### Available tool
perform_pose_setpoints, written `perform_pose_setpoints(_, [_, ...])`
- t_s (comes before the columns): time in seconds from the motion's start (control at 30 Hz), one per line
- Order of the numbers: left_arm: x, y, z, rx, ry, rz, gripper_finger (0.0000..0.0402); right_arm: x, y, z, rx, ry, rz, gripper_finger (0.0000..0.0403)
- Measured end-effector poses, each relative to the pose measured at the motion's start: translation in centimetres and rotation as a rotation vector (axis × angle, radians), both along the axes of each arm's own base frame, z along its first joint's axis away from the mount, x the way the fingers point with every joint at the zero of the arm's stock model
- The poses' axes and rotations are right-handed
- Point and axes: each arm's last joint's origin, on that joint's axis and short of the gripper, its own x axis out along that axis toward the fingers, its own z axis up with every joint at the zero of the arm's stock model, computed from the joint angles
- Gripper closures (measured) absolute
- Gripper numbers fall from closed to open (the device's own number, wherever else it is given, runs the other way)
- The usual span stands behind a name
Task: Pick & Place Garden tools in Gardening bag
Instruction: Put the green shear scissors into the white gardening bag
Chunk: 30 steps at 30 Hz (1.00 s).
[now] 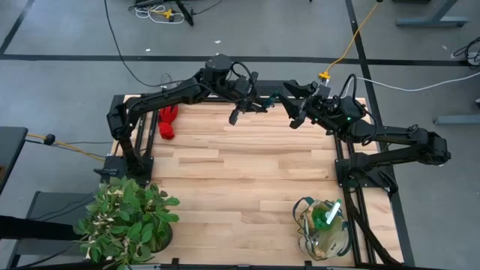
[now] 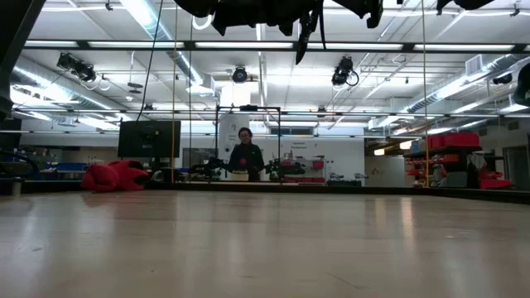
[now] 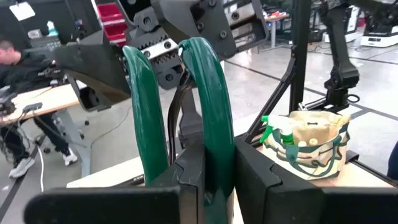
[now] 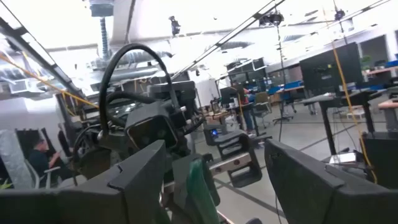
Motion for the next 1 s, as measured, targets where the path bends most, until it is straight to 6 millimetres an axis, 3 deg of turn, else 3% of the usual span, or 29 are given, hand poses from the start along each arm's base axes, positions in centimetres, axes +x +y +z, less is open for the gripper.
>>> perform_pose_setpoints(0.53, [0.3, -0.7, -0.2, -0.015, 0.017, 0.002, 0.0339, 2.1, -0.6, -1.8, 0.087, 0.042, 0.02, 0.0134])
perform_pose_setpoints(1.0, [0.3, -0.5, -0.3, -0.024, 0.033, 0.014, 0.0337, 2.2, -0.5, -1.9, 0.087, 0.051, 0.029, 0.0223])
